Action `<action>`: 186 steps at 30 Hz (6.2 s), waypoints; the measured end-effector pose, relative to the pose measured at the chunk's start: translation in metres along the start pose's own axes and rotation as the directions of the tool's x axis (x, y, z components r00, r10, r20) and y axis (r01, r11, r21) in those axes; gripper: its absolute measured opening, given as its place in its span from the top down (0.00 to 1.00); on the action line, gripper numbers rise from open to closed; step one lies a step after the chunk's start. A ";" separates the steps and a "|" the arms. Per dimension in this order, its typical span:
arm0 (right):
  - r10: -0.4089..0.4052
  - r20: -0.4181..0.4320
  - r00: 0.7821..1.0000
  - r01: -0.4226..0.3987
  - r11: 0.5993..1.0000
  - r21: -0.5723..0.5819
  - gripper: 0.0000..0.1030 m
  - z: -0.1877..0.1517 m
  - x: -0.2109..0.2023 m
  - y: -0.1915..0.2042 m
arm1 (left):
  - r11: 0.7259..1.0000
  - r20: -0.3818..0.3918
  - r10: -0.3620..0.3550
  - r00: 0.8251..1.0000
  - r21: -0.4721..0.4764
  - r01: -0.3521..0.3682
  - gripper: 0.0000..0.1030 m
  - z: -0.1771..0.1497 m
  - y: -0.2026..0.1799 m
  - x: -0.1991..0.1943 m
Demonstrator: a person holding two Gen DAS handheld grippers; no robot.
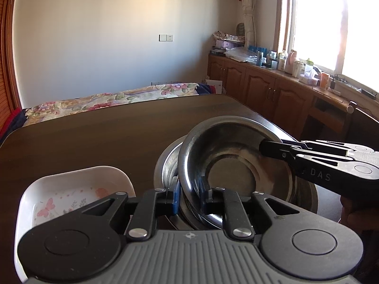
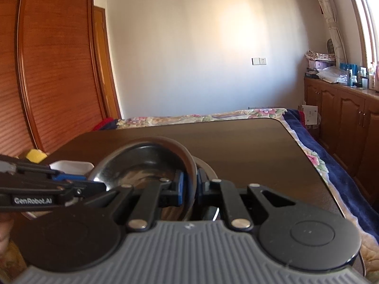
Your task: Organize plates and bowls
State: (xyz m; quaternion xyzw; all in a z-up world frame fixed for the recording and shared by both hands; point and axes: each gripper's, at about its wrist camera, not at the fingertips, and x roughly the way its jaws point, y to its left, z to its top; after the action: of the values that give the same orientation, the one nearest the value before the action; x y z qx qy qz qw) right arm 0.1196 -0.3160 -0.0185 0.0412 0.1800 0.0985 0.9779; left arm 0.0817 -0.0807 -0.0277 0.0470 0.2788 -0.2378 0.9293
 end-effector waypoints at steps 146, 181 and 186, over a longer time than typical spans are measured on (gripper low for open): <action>0.249 0.010 0.968 -0.248 0.967 -0.055 0.66 0.006 0.024 0.109 | 0.953 0.108 0.229 0.967 -0.228 -0.201 0.74 -0.031 0.118 -0.087; 0.240 -0.029 0.970 -0.242 0.968 -0.073 0.34 -0.005 0.034 0.118 | 0.943 0.084 0.288 0.954 -0.199 -0.267 0.52 -0.044 0.108 -0.079; 0.226 -0.008 0.974 -0.226 0.971 -0.074 0.29 -0.002 0.029 0.116 | 0.941 0.095 0.297 0.950 -0.200 -0.275 0.38 -0.043 0.107 -0.082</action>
State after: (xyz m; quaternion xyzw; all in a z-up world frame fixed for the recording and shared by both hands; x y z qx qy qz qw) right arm 0.1248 -0.1962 -0.0173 0.0247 0.1700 0.2155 0.9613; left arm 0.0509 0.0576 -0.0244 -0.0137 0.2314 -0.0758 0.9698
